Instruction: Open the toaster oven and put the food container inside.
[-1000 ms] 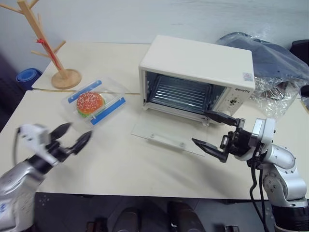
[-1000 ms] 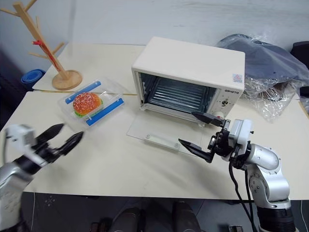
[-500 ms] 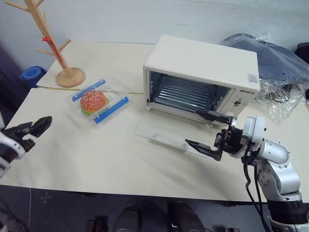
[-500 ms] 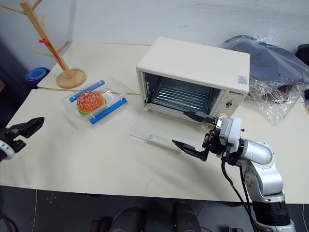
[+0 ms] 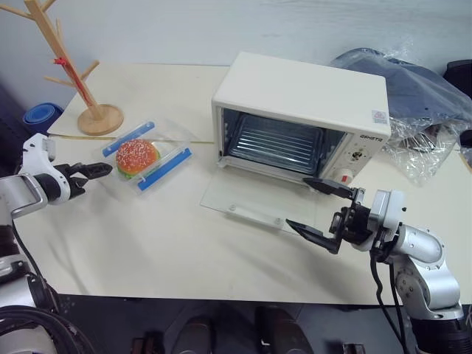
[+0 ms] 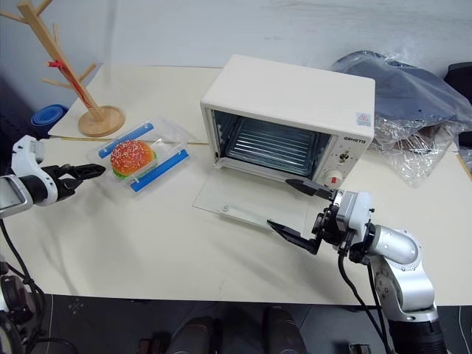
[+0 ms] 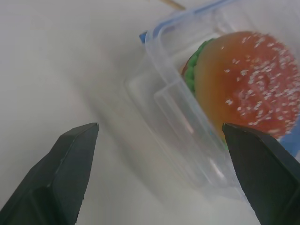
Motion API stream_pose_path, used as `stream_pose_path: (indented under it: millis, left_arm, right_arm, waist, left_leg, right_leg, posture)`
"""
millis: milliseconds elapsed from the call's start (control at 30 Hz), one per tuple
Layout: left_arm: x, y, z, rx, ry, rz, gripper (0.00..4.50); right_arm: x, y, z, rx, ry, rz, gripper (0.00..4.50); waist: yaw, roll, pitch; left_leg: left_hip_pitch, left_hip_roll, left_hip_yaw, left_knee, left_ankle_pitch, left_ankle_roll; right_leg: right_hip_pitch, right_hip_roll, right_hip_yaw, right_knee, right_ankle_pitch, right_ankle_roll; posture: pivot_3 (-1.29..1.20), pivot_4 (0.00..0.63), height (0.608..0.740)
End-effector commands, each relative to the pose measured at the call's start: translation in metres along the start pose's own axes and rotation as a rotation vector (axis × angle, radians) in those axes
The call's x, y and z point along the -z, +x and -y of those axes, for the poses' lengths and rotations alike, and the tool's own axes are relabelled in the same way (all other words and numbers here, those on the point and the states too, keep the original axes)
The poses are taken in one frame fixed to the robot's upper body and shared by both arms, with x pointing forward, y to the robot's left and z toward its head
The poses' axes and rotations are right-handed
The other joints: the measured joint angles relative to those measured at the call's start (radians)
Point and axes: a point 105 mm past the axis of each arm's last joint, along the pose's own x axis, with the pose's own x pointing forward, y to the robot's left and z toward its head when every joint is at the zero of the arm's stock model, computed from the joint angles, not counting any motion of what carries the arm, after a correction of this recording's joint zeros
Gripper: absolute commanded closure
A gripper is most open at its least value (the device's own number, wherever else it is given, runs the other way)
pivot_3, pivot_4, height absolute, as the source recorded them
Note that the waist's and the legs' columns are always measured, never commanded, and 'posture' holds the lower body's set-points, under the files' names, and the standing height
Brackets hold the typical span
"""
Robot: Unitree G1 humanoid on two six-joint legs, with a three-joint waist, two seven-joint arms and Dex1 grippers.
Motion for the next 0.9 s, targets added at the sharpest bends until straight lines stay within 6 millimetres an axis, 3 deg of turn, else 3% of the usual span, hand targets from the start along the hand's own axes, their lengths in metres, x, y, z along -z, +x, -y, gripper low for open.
stream_pose_path:
  millis: [33,133,567,767,900]
  left_arm:
    - [-0.007,-0.001,-0.006,-0.047,0.02,-0.015,0.03]
    - [-0.008,0.003,-0.005,-0.054,0.039,-0.039,0.59]
    - [-0.026,0.006,0.01,-0.009,0.017,-0.043,4.49]
    - [-0.045,-0.019,0.017,-0.008,0.149,-0.018,4.49]
    - [-0.045,-0.04,0.04,0.056,0.326,-0.063,4.49]
  right_arm:
    - [-0.012,-0.002,-0.001,0.006,-0.06,0.032,0.0]
    - [-0.01,-0.004,-0.001,0.016,-0.063,0.029,0.0]
    - [0.0,-0.008,-0.003,0.039,-0.064,0.022,0.0]
    - [0.003,-0.011,-0.003,0.048,-0.066,0.015,0.0]
    - [0.006,-0.018,-0.001,0.072,-0.067,-0.008,0.0]
  waist:
    - [0.001,0.0,0.0]
    - [0.0,0.0,0.0]
    - [0.001,0.0,0.0]
    - [0.001,-0.002,0.001]
    - [0.002,-0.006,0.001]
  left_leg:
    - [0.0,0.0,0.0,0.0,0.0,0.0]
    - [0.0,0.0,0.0,0.0,0.0,-0.001]
    - [0.0,0.0,0.001,0.0,0.001,-0.001]
    - [-0.002,0.0,0.0,0.002,0.001,-0.001]
    - [-0.014,0.0,0.0,0.005,0.001,-0.002]
  right_leg:
    - [0.0,0.0,0.0,0.0,0.0,0.0]
    - [0.0,0.0,0.0,0.001,0.0,0.0]
    - [-0.001,0.001,0.0,0.002,0.0,0.0]
    - [-0.002,0.001,0.0,0.007,0.0,0.0]
    - [-0.013,0.0,0.001,0.012,0.0,0.0]
  posture:
    - [0.0,0.15,0.74]
    - [0.0,0.15,0.74]
    - [0.0,0.15,0.74]
    - [0.0,0.15,0.74]
    - [0.0,0.15,0.74]
